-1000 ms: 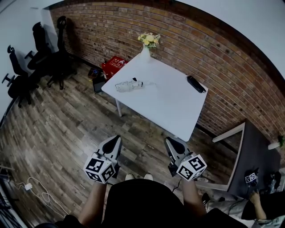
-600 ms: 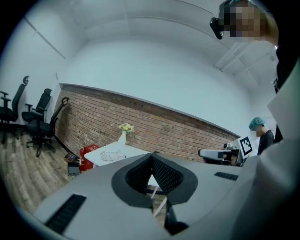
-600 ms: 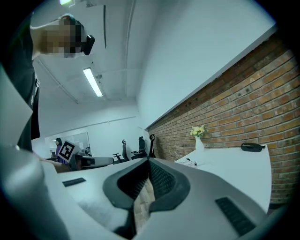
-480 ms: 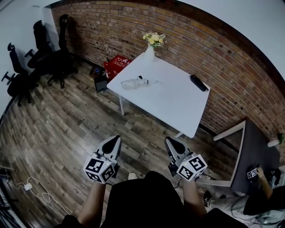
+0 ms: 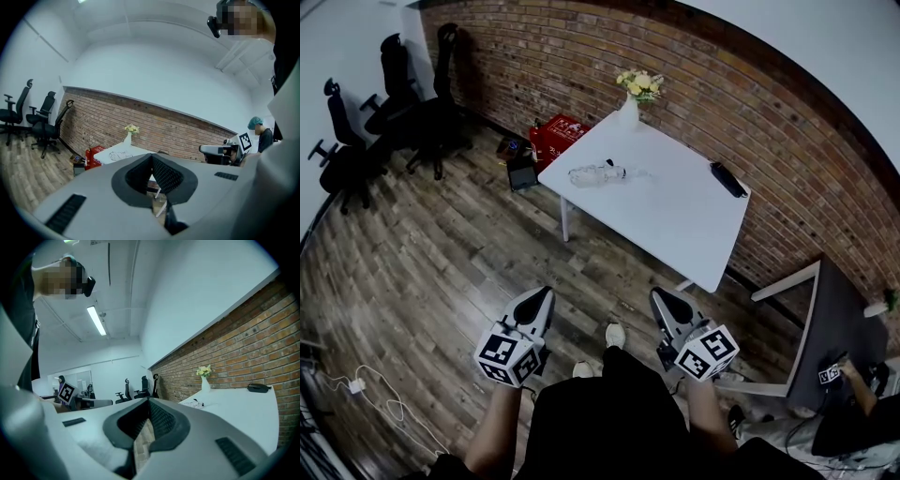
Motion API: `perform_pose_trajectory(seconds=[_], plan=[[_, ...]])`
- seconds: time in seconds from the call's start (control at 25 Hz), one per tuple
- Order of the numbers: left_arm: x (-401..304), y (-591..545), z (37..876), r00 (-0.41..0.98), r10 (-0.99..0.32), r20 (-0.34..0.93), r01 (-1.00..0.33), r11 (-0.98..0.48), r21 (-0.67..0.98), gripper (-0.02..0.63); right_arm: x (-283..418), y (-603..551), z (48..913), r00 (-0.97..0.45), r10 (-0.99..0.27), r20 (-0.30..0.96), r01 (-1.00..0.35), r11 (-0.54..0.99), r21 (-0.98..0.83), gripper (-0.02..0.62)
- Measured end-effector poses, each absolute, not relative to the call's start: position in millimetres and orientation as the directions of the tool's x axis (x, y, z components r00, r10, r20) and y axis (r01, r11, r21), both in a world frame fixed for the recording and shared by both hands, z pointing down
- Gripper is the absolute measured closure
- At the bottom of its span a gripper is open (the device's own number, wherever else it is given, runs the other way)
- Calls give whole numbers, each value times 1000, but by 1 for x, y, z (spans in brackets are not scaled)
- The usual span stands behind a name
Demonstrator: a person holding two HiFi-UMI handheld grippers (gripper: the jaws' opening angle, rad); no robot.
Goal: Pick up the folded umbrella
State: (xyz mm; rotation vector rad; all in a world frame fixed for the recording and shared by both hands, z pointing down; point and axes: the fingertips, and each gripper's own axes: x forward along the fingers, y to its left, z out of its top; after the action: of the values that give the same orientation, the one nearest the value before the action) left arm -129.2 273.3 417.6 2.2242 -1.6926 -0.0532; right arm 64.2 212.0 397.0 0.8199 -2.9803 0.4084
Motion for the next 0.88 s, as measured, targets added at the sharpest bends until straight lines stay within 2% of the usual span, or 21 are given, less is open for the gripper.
perform_pose_trajectory(seconds=[0.48,0.88], plan=[[-148,251,421,244,-953,182,-939,-184,292,592,42,184,403,-884,-458,92,-466,847,-255,572],[-147,186,425,229,-952,205,-950,-172,261,592,40,116,415,-891,-444,92,-451,848,-278,572]])
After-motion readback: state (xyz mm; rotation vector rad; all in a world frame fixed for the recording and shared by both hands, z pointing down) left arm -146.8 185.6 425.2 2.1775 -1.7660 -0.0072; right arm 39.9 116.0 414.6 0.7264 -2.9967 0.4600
